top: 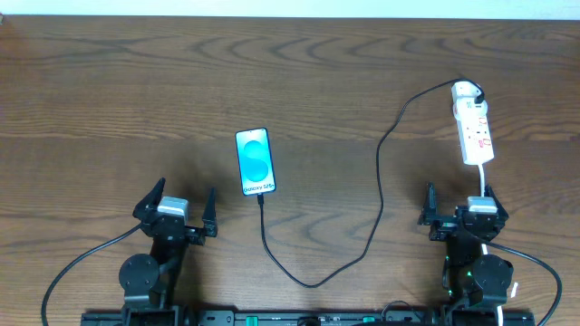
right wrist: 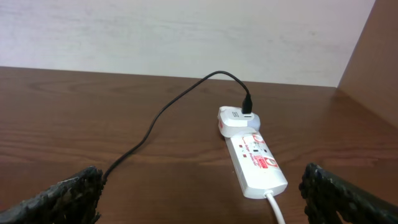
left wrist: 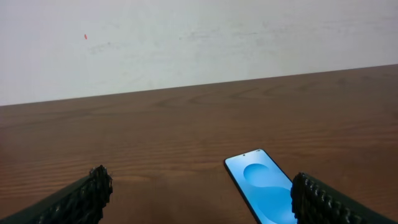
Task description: Plug charger to phone and switch on socket
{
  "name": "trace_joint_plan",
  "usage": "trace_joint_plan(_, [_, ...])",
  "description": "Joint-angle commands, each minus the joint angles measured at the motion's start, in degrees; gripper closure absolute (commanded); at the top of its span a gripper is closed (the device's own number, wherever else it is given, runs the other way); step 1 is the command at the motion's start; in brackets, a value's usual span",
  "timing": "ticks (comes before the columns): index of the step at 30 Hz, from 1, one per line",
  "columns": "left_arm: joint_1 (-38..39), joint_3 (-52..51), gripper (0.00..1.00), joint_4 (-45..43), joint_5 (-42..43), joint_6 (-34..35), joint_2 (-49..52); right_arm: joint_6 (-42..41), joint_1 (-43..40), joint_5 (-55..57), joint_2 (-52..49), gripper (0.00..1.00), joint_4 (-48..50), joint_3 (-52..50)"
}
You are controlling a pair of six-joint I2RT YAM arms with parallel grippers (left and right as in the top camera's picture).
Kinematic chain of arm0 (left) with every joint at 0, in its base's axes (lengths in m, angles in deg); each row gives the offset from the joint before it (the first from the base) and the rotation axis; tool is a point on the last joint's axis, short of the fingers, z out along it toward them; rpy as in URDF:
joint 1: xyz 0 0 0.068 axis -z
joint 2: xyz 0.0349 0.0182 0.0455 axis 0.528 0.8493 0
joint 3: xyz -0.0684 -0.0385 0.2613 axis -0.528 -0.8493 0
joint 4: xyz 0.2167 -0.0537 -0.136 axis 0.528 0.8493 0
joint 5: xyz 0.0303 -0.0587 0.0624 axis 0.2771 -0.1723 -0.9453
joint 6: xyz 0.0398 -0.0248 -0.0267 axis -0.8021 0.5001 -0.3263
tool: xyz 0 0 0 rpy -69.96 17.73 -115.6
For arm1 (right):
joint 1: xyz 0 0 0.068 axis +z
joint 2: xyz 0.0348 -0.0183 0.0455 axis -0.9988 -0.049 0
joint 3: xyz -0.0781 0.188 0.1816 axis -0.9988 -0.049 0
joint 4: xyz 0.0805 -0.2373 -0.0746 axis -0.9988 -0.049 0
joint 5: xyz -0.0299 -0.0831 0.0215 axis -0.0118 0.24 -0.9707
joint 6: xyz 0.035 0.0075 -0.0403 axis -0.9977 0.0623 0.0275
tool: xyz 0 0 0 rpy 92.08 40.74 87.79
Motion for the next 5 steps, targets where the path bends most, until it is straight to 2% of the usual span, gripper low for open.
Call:
trace_joint_plan(1, [-0.3,-0.8,0.06,2.3,1.7,-0.2,-0.3,0.8,-0.3,0.1,0.6,0.01,-0.2,-0.1])
trace_joint_plan(5, [-0.3,-0.8,0.06,2.3,1.7,-0.2,-0.3,0.8,-0.3,0.1,0.6,0.01,-0.2,-0.1])
